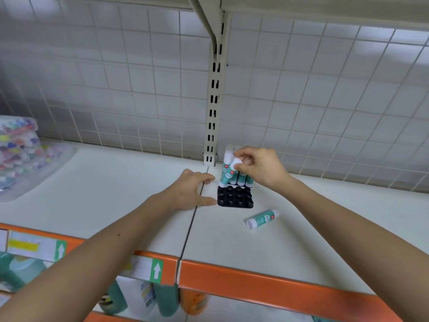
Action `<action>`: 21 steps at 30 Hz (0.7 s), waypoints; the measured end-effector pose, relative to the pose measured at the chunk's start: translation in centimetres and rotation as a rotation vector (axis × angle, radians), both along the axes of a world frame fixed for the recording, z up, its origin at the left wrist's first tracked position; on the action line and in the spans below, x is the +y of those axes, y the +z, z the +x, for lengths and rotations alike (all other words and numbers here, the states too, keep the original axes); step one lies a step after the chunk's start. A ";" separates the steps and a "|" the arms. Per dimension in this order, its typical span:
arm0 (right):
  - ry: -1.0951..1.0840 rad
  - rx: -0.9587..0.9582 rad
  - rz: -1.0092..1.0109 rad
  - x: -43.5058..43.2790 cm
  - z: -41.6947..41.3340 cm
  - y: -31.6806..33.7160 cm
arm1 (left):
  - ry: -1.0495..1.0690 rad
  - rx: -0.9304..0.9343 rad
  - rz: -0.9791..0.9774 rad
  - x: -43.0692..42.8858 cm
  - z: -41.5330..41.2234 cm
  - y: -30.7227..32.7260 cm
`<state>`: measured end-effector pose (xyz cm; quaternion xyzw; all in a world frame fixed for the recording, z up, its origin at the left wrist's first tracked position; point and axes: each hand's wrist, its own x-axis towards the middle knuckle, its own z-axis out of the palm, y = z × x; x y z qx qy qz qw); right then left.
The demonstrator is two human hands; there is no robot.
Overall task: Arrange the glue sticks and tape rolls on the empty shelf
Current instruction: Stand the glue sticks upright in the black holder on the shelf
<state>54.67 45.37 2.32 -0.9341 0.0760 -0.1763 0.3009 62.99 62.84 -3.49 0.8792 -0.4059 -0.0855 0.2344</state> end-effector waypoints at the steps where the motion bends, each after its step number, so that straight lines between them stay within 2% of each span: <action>1: 0.007 0.007 -0.035 0.3 0.3 0.1 | 0.001 -0.032 -0.002 0.2 -0.1 -0.1; 5: 0.022 0.026 -0.141 0.6 1.2 0.6 | -0.102 -0.237 -0.060 0.8 -0.7 -0.3; 8: 0.044 0.068 -0.186 0.6 1.5 0.9 | -0.214 -0.300 -0.030 0.8 -1.3 -0.4; 13: 0.062 0.122 -0.215 0.9 2.0 1.0 | -0.230 -0.286 0.031 0.5 -1.2 -0.8; 21: 0.118 0.149 -0.437 1.3 3.3 0.2 | -0.257 -0.295 0.100 0.8 -0.9 -0.4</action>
